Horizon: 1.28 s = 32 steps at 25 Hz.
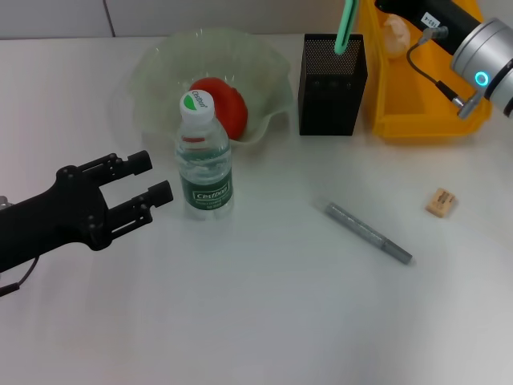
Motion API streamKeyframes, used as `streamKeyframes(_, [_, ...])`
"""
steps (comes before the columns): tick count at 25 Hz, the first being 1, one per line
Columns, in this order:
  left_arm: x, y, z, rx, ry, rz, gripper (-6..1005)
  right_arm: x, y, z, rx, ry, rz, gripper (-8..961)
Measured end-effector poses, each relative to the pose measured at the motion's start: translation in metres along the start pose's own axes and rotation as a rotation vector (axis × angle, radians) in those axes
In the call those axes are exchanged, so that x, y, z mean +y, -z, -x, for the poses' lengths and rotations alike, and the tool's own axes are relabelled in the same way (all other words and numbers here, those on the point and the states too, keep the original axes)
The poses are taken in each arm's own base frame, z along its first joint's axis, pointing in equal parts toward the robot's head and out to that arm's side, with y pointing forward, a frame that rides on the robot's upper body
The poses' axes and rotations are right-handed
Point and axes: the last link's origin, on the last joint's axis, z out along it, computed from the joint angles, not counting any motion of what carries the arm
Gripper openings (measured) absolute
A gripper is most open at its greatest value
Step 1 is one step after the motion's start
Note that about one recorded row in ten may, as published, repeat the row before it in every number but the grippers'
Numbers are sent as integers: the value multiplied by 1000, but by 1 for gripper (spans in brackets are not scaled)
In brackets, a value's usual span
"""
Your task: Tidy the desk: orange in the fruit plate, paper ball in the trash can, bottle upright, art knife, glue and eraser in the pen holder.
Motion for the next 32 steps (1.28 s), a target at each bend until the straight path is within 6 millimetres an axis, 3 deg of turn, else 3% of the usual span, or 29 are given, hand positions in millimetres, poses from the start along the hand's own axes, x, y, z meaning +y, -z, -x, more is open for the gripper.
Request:
streamKeyframes(9, [1,1,2,-1,3,-2,604,3,-4,-6,49,-67,8,166])
streamKeyframes(23, [3,2,4,-10,-6,5,604,4,-6,-4,48,5,8,166])
streamKeyframes(32, [4,2,7,-3,12,-2,604,4,-2,-7,45,1,11,327])
